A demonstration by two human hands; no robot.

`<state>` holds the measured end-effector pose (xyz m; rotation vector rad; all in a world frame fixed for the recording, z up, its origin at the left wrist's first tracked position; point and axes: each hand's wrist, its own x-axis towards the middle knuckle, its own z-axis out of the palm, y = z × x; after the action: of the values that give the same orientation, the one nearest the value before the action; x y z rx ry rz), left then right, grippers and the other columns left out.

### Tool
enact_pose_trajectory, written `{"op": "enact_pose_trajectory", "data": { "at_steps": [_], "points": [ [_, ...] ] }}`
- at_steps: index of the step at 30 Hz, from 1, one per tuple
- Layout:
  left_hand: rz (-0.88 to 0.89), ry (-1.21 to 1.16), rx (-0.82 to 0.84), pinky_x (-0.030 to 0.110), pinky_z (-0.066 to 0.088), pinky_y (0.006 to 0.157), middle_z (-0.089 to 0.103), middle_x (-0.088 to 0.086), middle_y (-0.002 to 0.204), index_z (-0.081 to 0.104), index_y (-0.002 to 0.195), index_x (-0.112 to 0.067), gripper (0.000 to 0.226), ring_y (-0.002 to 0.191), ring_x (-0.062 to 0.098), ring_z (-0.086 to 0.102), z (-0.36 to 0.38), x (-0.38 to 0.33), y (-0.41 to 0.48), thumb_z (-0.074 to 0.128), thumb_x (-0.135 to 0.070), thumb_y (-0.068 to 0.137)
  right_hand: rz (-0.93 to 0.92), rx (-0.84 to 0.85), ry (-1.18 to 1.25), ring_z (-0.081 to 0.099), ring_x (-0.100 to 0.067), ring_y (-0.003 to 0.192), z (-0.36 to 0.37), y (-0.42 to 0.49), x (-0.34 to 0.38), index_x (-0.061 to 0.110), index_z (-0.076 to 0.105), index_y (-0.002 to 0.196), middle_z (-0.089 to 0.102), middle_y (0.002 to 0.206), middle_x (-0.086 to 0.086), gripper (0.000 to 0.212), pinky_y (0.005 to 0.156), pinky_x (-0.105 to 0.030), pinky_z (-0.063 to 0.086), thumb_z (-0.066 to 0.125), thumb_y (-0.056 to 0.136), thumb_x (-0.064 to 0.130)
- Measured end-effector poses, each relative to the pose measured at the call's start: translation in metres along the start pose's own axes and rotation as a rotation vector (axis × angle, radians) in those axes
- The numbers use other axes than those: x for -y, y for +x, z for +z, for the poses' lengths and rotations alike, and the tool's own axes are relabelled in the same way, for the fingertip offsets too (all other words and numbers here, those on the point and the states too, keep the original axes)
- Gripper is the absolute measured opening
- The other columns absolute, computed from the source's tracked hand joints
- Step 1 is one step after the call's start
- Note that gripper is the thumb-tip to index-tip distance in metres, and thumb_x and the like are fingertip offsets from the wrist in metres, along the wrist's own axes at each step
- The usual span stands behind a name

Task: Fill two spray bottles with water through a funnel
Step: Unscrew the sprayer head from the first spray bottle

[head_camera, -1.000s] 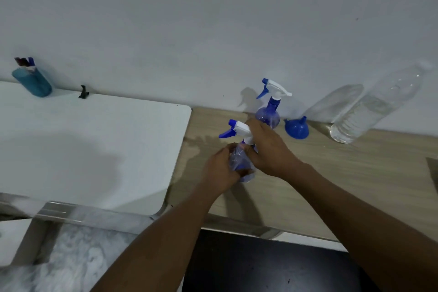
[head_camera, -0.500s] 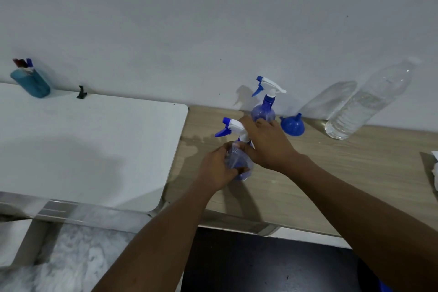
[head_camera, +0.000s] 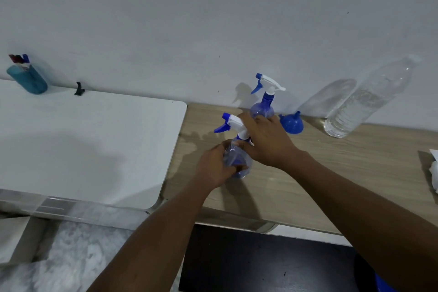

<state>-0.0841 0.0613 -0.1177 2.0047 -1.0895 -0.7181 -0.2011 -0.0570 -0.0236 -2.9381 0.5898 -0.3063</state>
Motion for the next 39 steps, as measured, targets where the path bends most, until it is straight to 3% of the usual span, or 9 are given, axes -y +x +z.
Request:
{"op": "enact_pose_trajectory", "data": {
  "at_steps": [4, 9, 13, 18, 22, 26, 33, 37, 39],
  "points": [
    [-0.003, -0.015, 0.000, 0.032, 0.051, 0.094, 0.065, -0.008, 0.118, 0.049, 0.139, -0.026, 0.079, 0.106, 0.012, 0.063, -0.001, 0.002, 0.000, 0.085, -0.048, 0.072, 0.004, 0.106, 0.183, 0.051, -0.021, 0.115, -0.004, -0.002, -0.004, 0.024, 0.036, 0.143, 0.055, 0.130, -0.001, 0.074, 0.097, -0.042, 0.043, 0.072, 0.080, 0.037],
    [-0.005, -0.006, 0.004, 0.032, 0.053, 0.093, 0.069, -0.006, 0.117, 0.053, 0.134, -0.027, 0.071, 0.107, 0.014, 0.065, 0.001, 0.005, 0.003, 0.085, -0.044, 0.073, 0.011, 0.122, 0.240, 0.055, -0.023, 0.107, -0.006, 0.004, 0.002, 0.024, 0.040, 0.139, 0.059, 0.123, -0.001, 0.064, 0.092, -0.047, 0.049, 0.072, 0.083, 0.023],
    [-0.011, -0.061, -0.014, 0.034, 0.056, 0.092, 0.068, -0.014, 0.110, 0.055, 0.129, -0.033, 0.072, 0.101, 0.007, 0.065, 0.000, 0.007, 0.002, 0.087, -0.048, 0.067, 0.027, 0.188, 0.389, 0.057, -0.019, 0.100, -0.009, 0.006, -0.005, 0.025, 0.044, 0.133, 0.057, 0.116, 0.003, 0.064, 0.081, -0.036, 0.051, 0.071, 0.076, 0.037],
    [0.029, -0.048, -0.010, 0.039, 0.056, 0.090, 0.070, -0.014, 0.111, 0.055, 0.125, -0.041, 0.073, 0.100, 0.008, 0.067, 0.000, 0.007, 0.001, 0.085, -0.059, 0.061, 0.138, -0.087, 0.460, 0.051, -0.001, 0.072, -0.038, 0.010, -0.002, 0.019, 0.061, 0.101, 0.056, 0.079, 0.010, 0.007, 0.064, -0.011, 0.037, 0.065, 0.096, 0.020],
    [0.040, -0.059, -0.005, 0.038, 0.056, 0.091, 0.069, -0.014, 0.111, 0.055, 0.127, -0.040, 0.076, 0.100, 0.007, 0.067, 0.001, 0.008, 0.002, 0.086, -0.060, 0.060, 0.200, -0.390, 0.440, 0.050, -0.012, 0.061, -0.110, 0.016, -0.015, 0.016, 0.059, 0.086, 0.057, 0.068, 0.006, 0.013, 0.058, -0.017, 0.038, 0.064, 0.094, 0.025],
    [0.077, -0.069, -0.035, 0.035, 0.055, 0.089, 0.069, -0.014, 0.109, 0.057, 0.126, -0.034, 0.070, 0.098, 0.005, 0.066, 0.002, 0.008, 0.000, 0.088, -0.052, 0.066, 0.383, -0.453, 0.577, 0.060, -0.010, 0.063, -0.134, 0.003, -0.056, 0.003, 0.065, 0.094, 0.063, 0.073, -0.006, 0.026, 0.059, -0.027, 0.048, 0.057, 0.095, 0.028],
    [0.058, -0.080, -0.037, 0.037, 0.057, 0.088, 0.071, -0.012, 0.108, 0.058, 0.126, -0.036, 0.071, 0.098, 0.005, 0.067, 0.007, 0.006, 0.000, 0.087, -0.056, 0.064, 1.022, -0.163, 0.860, 0.062, -0.024, 0.064, 0.025, -0.075, -0.120, 0.002, 0.069, 0.089, 0.071, 0.084, -0.021, 0.025, 0.054, -0.026, 0.041, 0.063, 0.094, 0.026],
    [0.040, -0.067, -0.005, 0.022, 0.054, 0.084, 0.070, -0.014, 0.109, 0.058, 0.128, -0.036, 0.070, 0.098, 0.000, 0.065, 0.011, -0.003, 0.005, 0.089, -0.049, 0.066, 1.196, -0.023, 0.628, 0.063, -0.032, 0.092, 0.075, -0.096, -0.140, 0.004, 0.068, 0.096, 0.066, 0.090, -0.013, 0.042, 0.074, -0.033, 0.044, 0.060, 0.091, 0.045],
    [0.031, -0.068, 0.011, 0.018, 0.051, 0.082, 0.070, -0.014, 0.110, 0.058, 0.129, -0.035, 0.071, 0.098, 0.000, 0.064, 0.014, -0.010, 0.009, 0.089, -0.047, 0.067, 1.209, 0.071, 0.363, 0.057, -0.036, 0.108, 0.077, -0.091, -0.148, 0.006, 0.064, 0.109, 0.063, 0.111, -0.016, 0.059, 0.087, -0.041, 0.048, 0.054, 0.087, 0.060]
  ]
}}
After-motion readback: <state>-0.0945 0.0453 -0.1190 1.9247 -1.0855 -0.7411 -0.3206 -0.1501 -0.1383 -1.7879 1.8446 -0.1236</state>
